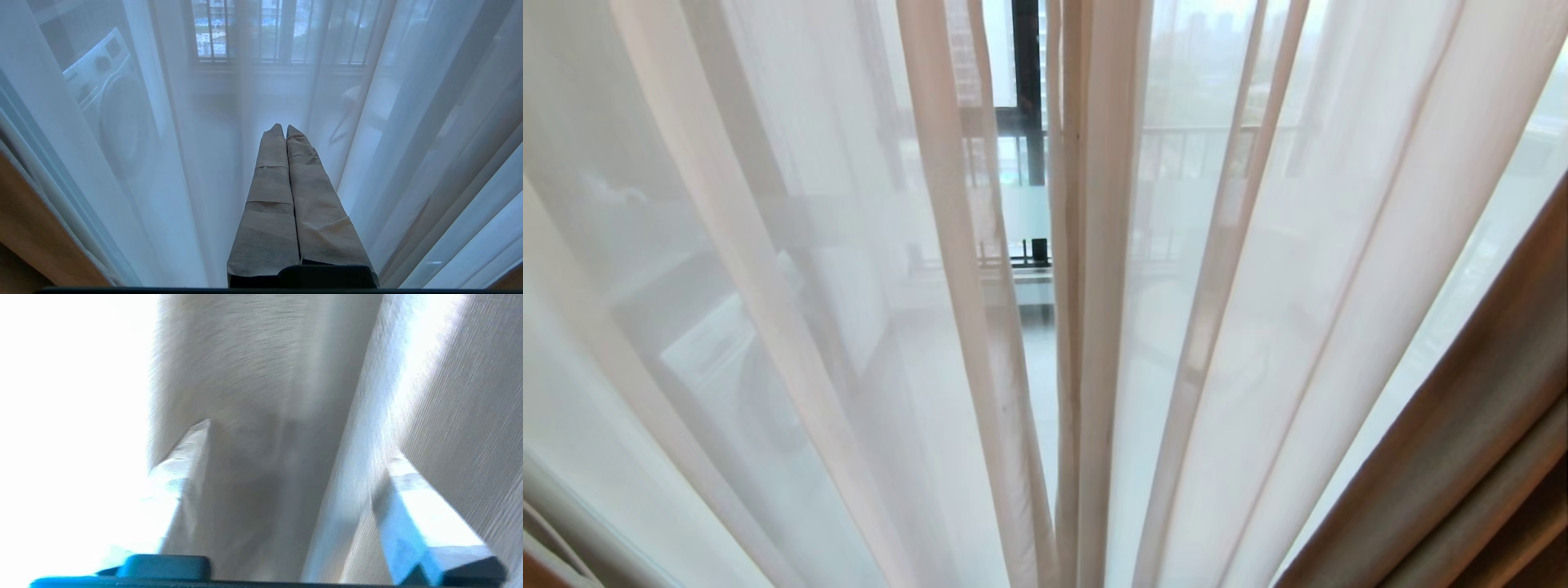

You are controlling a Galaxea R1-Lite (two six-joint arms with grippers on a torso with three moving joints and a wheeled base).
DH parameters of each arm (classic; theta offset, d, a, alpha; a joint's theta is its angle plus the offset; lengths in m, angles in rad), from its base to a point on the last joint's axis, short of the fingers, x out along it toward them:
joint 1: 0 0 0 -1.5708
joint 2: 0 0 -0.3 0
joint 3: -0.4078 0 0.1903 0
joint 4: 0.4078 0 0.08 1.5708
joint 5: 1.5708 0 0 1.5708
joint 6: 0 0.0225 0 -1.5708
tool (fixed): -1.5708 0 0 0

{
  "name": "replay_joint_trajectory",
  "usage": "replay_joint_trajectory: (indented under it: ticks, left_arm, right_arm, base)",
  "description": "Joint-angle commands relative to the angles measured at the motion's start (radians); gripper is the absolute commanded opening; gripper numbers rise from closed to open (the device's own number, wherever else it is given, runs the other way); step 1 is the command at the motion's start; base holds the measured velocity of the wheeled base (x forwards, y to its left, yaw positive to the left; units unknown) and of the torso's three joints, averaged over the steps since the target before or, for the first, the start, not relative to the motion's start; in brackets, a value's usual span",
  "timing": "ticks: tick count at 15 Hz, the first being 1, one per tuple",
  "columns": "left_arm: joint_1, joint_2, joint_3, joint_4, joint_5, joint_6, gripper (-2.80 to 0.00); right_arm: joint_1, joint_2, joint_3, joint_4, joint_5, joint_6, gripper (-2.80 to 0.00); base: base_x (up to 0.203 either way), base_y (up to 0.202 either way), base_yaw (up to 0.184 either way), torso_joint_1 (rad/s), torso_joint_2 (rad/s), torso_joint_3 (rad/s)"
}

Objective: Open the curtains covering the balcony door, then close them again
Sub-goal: Pull the outer curtains open on both sides

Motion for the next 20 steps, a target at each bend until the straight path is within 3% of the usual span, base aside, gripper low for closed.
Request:
replay_joint_trajectory:
  ticks: [1,10,15,16,17,20]
  left_arm:
    - [0.0,0.0,0.0,0.0,0.001,-0.001,-2.8]
    - [0.0,0.0,0.0,0.0,0.001,-0.001,-2.8]
    - [0.0,0.0,0.0,0.0,0.001,-0.001,-2.8]
    - [0.0,0.0,0.0,0.0,0.001,-0.001,-2.8]
    - [0.0,0.0,0.0,0.0,0.001,-0.001,-2.8]
    - [0.0,0.0,0.001,0.0,0.001,-0.001,-2.8]
  right_arm:
    - [-0.033,-0.09,0.062,-0.005,0.003,0.0,0.0]
    - [-0.071,-0.385,0.334,0.007,-0.024,-0.002,0.0]
    - [-0.07,-0.395,0.352,0.007,-0.018,-0.003,0.0]
    - [-0.071,-0.395,0.352,0.008,-0.018,-0.003,-2.53]
    - [-0.07,-0.395,0.354,0.007,-0.017,-0.003,-2.8]
    - [-0.066,-0.396,0.372,0.005,-0.017,-0.003,-2.8]
  base:
    - [0.0,0.0,0.0,0.0,0.0,0.0]
    - [0.0,0.0,0.0,0.0,0.0,0.0]
    - [0.0,0.0,0.0,0.0,0.0,0.0]
    - [0.0,0.0,0.0,0.0,0.0,0.0]
    - [0.0,0.0,0.0,0.0,0.0,0.0]
    - [0.0,0.0,0.0,0.0,0.0,0.0]
